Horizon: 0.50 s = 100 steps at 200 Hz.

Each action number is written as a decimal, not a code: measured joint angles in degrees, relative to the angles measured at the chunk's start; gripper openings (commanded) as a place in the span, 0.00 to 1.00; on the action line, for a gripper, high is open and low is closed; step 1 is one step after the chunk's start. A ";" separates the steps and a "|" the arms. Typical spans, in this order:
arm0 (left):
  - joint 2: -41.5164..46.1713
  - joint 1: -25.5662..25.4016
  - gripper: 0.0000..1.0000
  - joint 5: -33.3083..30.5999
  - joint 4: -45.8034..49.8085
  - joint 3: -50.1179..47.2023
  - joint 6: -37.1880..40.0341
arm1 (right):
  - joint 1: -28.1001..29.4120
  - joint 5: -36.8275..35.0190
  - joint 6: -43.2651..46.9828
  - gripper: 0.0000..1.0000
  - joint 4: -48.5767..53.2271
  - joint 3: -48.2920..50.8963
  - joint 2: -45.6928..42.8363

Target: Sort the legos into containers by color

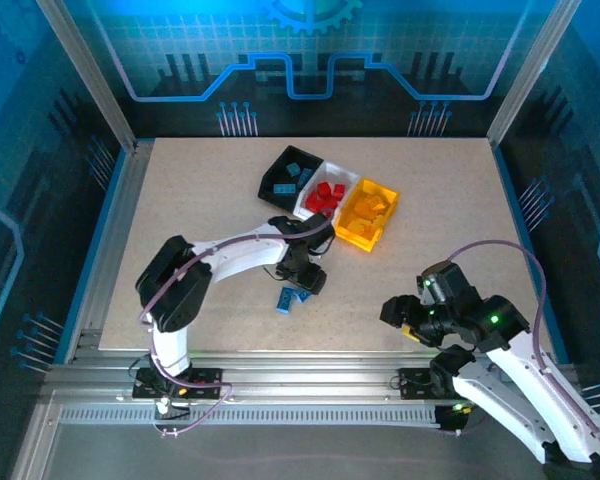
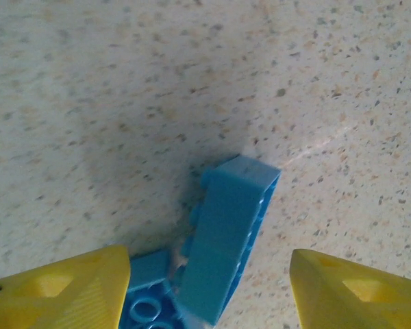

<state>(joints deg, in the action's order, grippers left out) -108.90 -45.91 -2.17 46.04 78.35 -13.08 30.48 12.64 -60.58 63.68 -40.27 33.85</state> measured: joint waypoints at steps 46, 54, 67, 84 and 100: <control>-6.97 -1.75 0.55 -1.40 0.28 4.39 0.17 | 0.00 0.39 -0.76 0.68 1.33 2.10 -1.66; -7.48 -1.79 0.55 -1.73 0.37 4.52 0.15 | 0.00 0.55 -0.83 0.68 1.31 2.10 -1.64; -8.20 -1.86 0.50 -2.21 0.44 4.57 0.11 | 0.00 0.92 -0.90 0.68 1.31 2.10 -1.64; -8.48 -1.84 0.39 -3.08 0.81 4.83 0.26 | 0.00 1.14 -0.90 0.68 1.25 2.14 -1.46; -8.48 -1.84 0.29 -3.26 0.81 4.87 -0.15 | 0.00 1.31 -0.87 0.68 0.98 2.32 -0.92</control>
<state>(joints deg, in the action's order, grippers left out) -117.38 -47.75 -5.43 46.85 83.22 -13.23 30.48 13.96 -61.45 64.66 -37.95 32.93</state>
